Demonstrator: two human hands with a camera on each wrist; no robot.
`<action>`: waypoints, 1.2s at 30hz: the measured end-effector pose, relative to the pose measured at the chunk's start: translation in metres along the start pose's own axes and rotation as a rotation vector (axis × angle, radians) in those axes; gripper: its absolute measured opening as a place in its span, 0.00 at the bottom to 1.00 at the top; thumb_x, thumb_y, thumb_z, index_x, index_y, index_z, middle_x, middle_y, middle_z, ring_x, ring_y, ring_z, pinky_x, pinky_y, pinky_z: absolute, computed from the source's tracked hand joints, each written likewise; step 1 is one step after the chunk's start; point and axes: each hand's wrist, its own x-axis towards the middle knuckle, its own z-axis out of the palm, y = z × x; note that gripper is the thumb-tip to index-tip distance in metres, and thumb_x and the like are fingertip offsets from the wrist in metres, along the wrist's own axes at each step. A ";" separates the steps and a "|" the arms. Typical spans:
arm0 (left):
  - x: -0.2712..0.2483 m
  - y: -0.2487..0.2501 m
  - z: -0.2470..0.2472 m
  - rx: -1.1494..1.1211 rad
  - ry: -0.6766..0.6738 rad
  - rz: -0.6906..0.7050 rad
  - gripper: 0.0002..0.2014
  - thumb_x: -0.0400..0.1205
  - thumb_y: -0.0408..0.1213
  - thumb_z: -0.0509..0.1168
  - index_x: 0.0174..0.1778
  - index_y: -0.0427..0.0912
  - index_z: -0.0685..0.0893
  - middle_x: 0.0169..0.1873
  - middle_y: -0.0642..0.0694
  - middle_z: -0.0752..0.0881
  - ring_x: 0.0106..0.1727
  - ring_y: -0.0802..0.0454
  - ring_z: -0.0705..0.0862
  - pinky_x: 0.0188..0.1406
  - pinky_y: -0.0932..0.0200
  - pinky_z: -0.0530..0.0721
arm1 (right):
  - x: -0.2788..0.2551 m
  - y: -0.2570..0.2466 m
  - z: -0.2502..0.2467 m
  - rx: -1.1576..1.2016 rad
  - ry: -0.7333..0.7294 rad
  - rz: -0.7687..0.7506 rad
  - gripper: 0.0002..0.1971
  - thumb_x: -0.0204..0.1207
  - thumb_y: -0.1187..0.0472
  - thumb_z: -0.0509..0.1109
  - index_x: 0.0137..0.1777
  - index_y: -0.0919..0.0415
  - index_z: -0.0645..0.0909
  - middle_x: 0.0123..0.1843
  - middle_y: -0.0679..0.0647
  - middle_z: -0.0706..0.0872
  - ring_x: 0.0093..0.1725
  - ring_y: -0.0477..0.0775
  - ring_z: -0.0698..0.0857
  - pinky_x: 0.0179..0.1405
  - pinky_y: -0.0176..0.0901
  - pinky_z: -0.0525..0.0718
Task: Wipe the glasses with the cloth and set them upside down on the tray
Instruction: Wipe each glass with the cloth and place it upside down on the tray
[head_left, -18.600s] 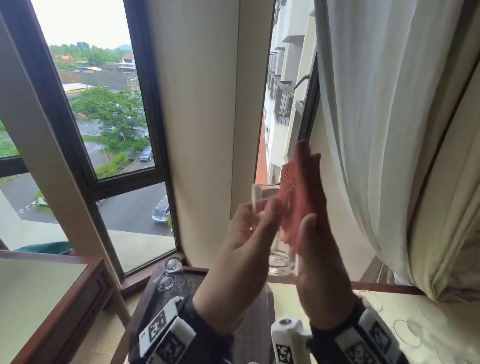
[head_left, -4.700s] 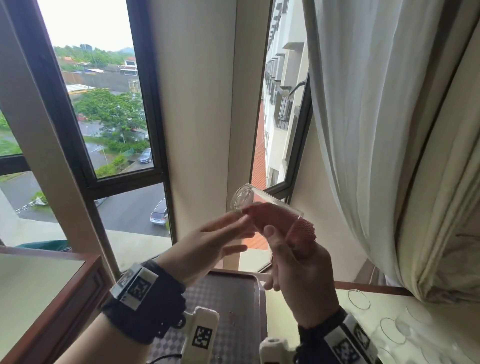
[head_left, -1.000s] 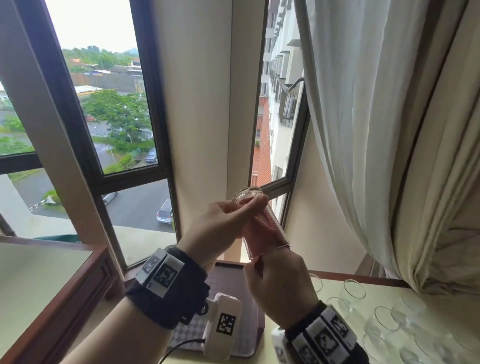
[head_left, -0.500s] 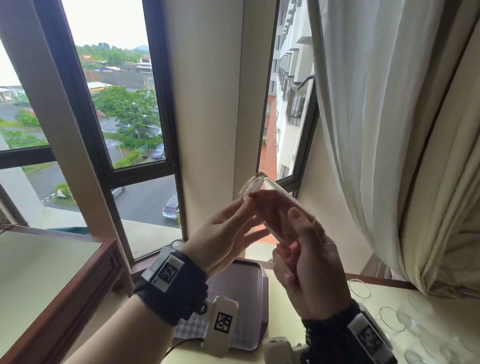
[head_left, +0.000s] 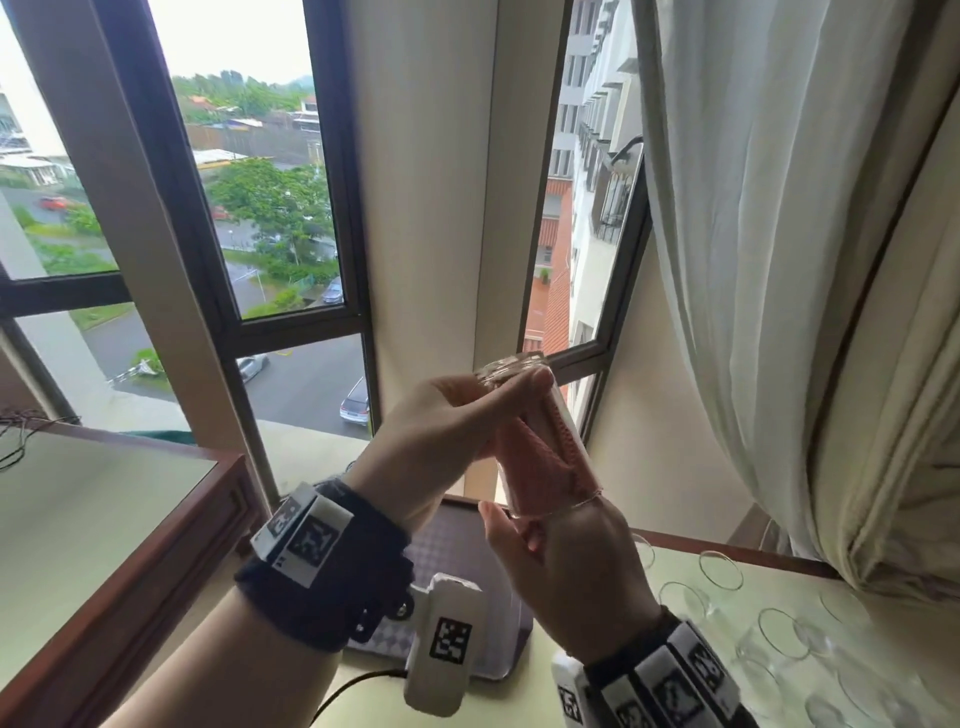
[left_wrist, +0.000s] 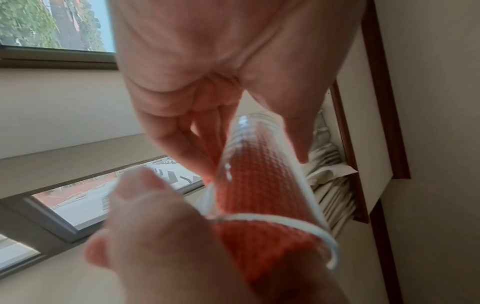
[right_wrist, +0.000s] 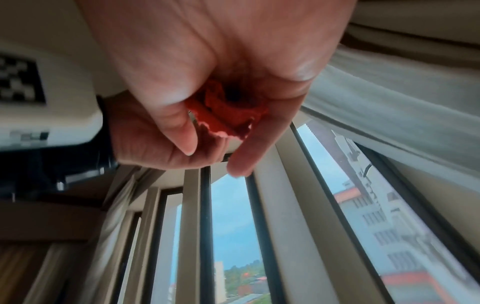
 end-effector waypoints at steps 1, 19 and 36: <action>-0.001 -0.001 -0.003 -0.016 -0.031 0.017 0.29 0.72 0.58 0.83 0.51 0.32 0.94 0.52 0.28 0.93 0.55 0.35 0.93 0.70 0.38 0.89 | 0.000 -0.003 0.000 0.051 -0.003 0.040 0.11 0.78 0.49 0.72 0.39 0.53 0.79 0.26 0.40 0.76 0.23 0.43 0.75 0.27 0.40 0.82; -0.002 -0.060 -0.156 -0.082 0.176 0.109 0.39 0.69 0.65 0.83 0.67 0.40 0.89 0.61 0.38 0.93 0.64 0.44 0.92 0.67 0.52 0.89 | -0.010 -0.011 0.057 0.583 -0.068 0.610 0.11 0.69 0.52 0.81 0.50 0.52 0.93 0.37 0.52 0.94 0.32 0.49 0.91 0.33 0.45 0.88; -0.016 -0.278 -0.270 0.634 0.365 -0.373 0.24 0.70 0.47 0.89 0.56 0.54 0.85 0.46 0.58 0.93 0.45 0.68 0.90 0.44 0.74 0.81 | -0.058 0.021 0.136 -0.056 -0.483 0.129 0.07 0.85 0.51 0.69 0.60 0.43 0.85 0.48 0.38 0.87 0.43 0.43 0.87 0.38 0.43 0.87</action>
